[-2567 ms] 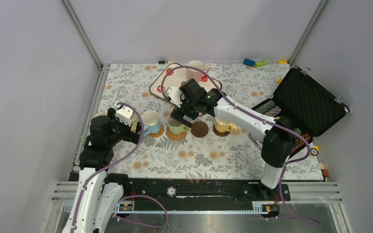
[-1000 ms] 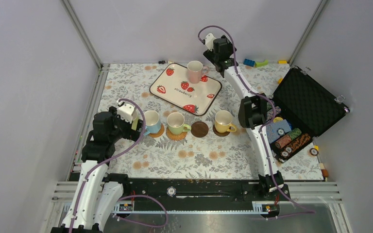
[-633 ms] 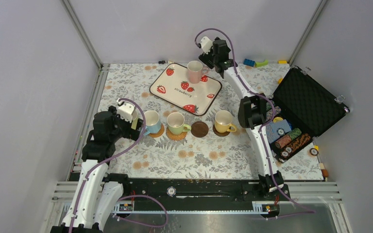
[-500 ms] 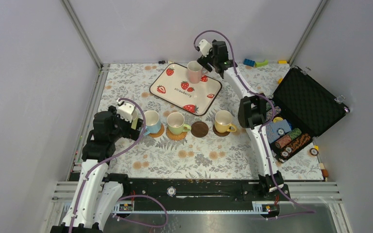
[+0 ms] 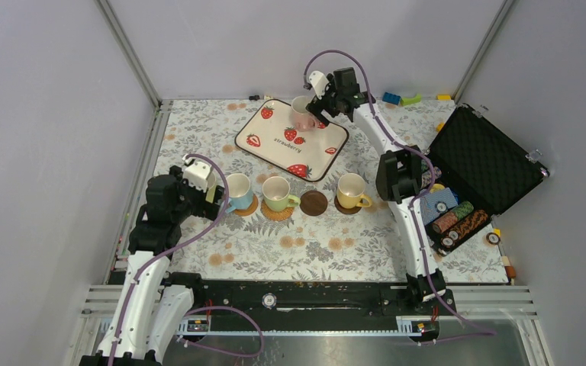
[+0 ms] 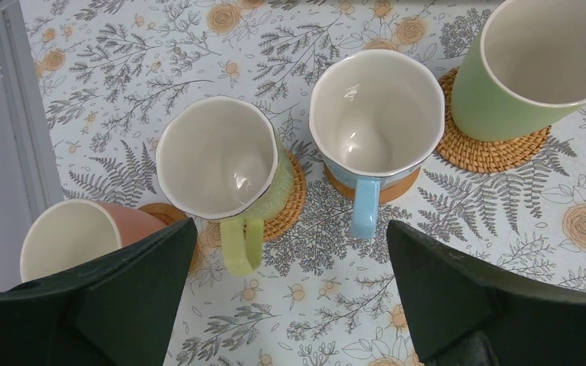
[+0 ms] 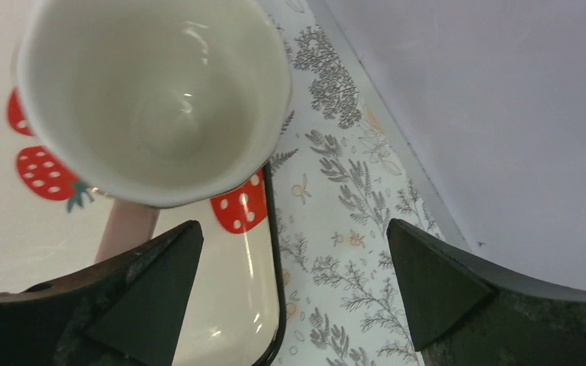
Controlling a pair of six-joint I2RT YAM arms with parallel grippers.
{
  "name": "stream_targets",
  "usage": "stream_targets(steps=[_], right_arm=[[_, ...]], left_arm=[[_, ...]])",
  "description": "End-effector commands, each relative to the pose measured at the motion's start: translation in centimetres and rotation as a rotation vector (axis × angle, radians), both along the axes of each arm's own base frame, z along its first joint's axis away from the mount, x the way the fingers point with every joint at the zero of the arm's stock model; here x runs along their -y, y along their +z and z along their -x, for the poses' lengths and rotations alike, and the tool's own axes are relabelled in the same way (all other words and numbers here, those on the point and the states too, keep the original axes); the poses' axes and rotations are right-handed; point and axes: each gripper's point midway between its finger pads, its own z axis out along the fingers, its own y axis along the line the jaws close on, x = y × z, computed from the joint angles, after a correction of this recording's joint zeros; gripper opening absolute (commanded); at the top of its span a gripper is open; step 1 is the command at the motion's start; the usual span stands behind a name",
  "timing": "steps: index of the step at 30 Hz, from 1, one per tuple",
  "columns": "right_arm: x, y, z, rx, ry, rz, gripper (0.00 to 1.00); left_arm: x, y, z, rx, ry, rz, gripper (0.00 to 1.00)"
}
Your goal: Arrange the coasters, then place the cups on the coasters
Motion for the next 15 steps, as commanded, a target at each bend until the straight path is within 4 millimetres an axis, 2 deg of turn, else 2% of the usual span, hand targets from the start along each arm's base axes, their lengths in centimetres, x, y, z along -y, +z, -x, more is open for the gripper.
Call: stream_targets(steps=[1, 5, 9, 12, 15], right_arm=[[-1.7, 6.2, 2.9, -0.008, 0.068, -0.088, 0.99], [-0.6, 7.2, 3.0, 0.024, -0.010, -0.029, 1.00], [1.3, 10.0, 2.6, 0.100, -0.151, -0.004, 1.00], [4.0, 12.6, 2.1, 0.161, -0.320, 0.002, 0.99], [4.8, 13.7, 3.1, 0.152, -0.390, -0.038, 1.00]], left_arm=[[-0.4, 1.1, -0.6, 0.065, 0.014, -0.008, 0.99], [-0.3, 1.2, -0.4, 0.073, 0.011, -0.007, 0.99], [-0.2, 1.4, -0.2, 0.082, 0.005, -0.008, 0.99], [0.0, 1.4, -0.2, 0.084, 0.002, -0.008, 0.99], [0.0, 1.5, -0.2, 0.086, -0.001, -0.006, 0.99]])
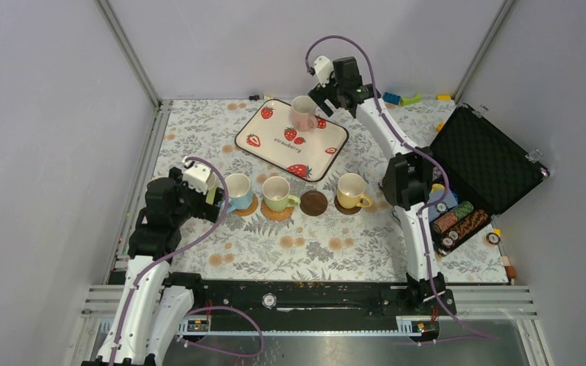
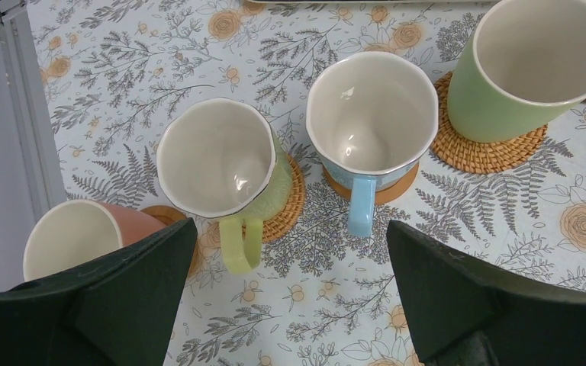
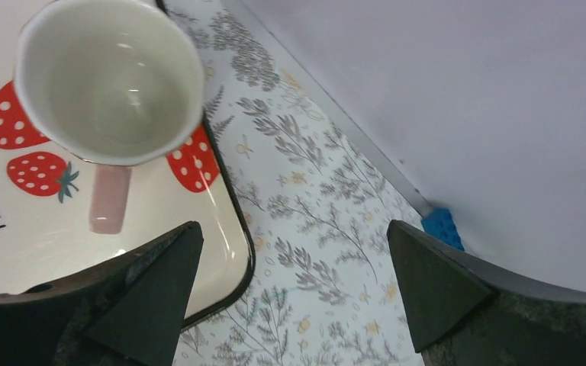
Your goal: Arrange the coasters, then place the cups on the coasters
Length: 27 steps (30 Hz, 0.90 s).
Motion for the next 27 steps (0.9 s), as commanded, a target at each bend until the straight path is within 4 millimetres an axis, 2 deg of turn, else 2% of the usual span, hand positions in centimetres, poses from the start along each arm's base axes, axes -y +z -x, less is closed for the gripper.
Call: stream_targets(steps=[1, 6, 10, 16, 22, 27], right_arm=[[2.2, 8.2, 1.2, 0.126, -0.176, -0.102, 1.00], [0.1, 9.3, 3.9, 0.049, -0.136, -0.284, 1.00], [-2.3, 9.1, 5.6, -0.044, -0.075, -0.405, 1.00], [-4.9, 6.6, 7.2, -0.195, -0.014, -0.462, 1.00], [-5.6, 2.3, 6.6, -0.256, -0.024, -0.374, 1.00], [-5.8, -0.5, 6.3, -0.286, -0.045, -0.335, 0.99]], left_arm=[[0.0, 1.3, -0.5, 0.062, 0.001, -0.004, 0.99], [-0.1, 1.6, -0.4, 0.073, 0.007, -0.003, 0.99], [-0.1, 1.6, -0.3, 0.076, 0.006, -0.001, 0.99], [0.0, 1.8, -0.2, 0.085, 0.002, 0.002, 0.99], [0.0, 1.9, -0.1, 0.086, 0.004, 0.003, 0.99], [0.0, 1.7, -0.2, 0.083, 0.001, 0.002, 0.99]])
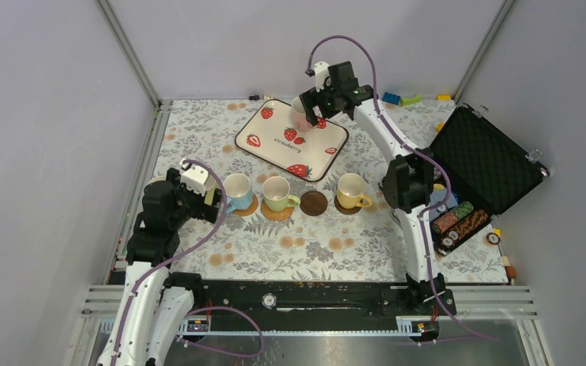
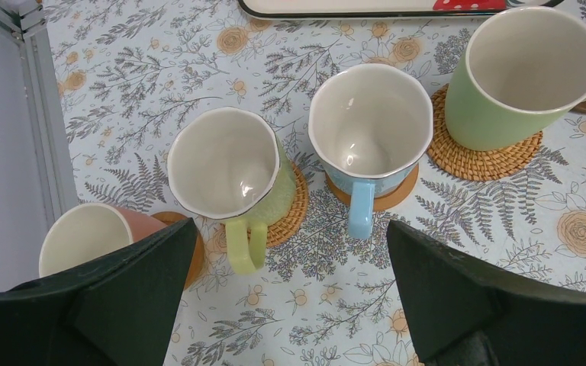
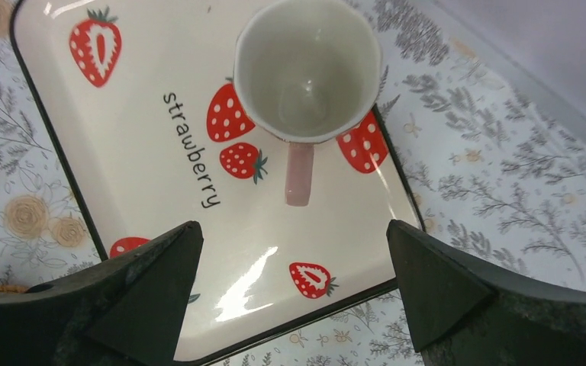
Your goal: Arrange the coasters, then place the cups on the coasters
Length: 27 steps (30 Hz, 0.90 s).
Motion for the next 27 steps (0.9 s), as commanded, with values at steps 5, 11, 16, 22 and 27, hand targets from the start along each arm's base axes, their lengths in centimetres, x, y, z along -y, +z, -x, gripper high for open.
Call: stream_targets(steps=[5, 11, 16, 22, 27], right_arm=[[-1.0, -3.4, -0.5, -0.034, -0.010, 0.066, 0.99], [-1.0, -5.0, -2.0, -0.023, -0.036, 0.089, 0.96], [-1.2, -6.0, -2.9, -0.016, -0.051, 0.092, 0.91], [-1.6, -6.9, -3.7, -0.009, -0.050, 0.089, 0.79], [-2.0, -6.5, -4.2, 0.016, -0.043, 0.081, 0.55]], left_arm=[[-0.1, 0.7, -0.6, 0.042, 0.007, -0.004, 0.99], [-0.1, 0.5, -0.8, 0.037, 0.010, -0.007, 0.99], [-0.2, 0.2, -0.9, 0.026, 0.012, -0.010, 0.99], [-0.3, -0.1, -1.1, 0.016, 0.016, -0.015, 0.99], [-0.4, -0.4, -1.3, 0.009, 0.023, -0.019, 0.99]])
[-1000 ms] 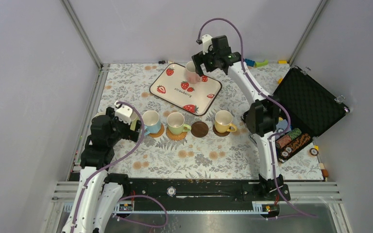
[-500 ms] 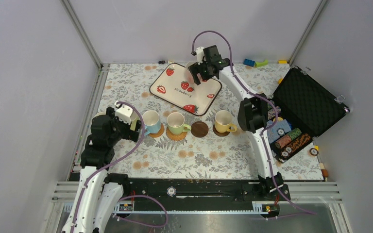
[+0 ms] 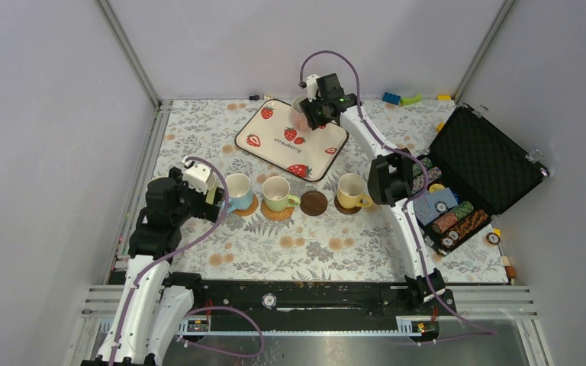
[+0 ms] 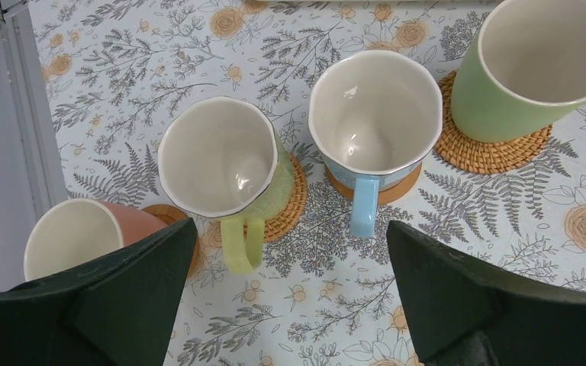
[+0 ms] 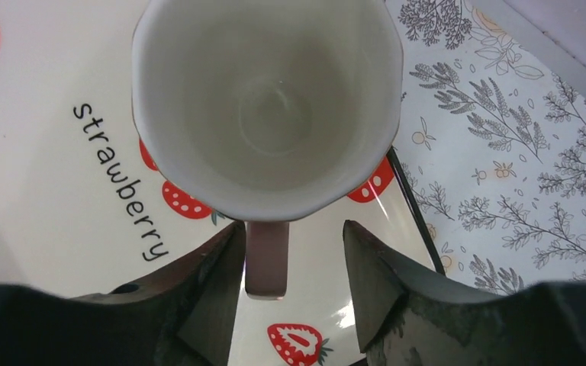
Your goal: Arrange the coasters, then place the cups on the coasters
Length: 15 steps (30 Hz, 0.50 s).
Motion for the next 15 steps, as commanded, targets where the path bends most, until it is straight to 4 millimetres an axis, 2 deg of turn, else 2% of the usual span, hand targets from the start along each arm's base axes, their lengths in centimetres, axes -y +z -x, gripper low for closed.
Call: stream_targets(steps=[1, 4, 7, 11, 15], right_arm=[[-1.2, 2.6, -1.2, 0.082, 0.011, -0.023, 0.46], [-1.5, 2.8, -1.2, 0.091, 0.032, -0.024, 0.20], [-1.6, 3.5, -1.1, 0.102, 0.043, -0.022, 0.00], [-1.3, 6.8, -0.4, 0.129, 0.053, -0.034, 0.00], [-1.3, 12.5, 1.2, 0.184, 0.075, -0.084, 0.00]], left_arm=[[-0.3, 0.5, -0.9, 0.046, 0.014, -0.013, 0.99], [-0.4, 0.4, -1.0, 0.043, 0.017, -0.016, 0.99], [-0.4, 0.4, -1.0, 0.042, 0.016, -0.017, 0.99], [-0.3, 0.4, -1.0, 0.043, 0.017, -0.015, 0.99], [-0.3, 0.7, -0.9, 0.052, 0.016, -0.014, 0.99]])
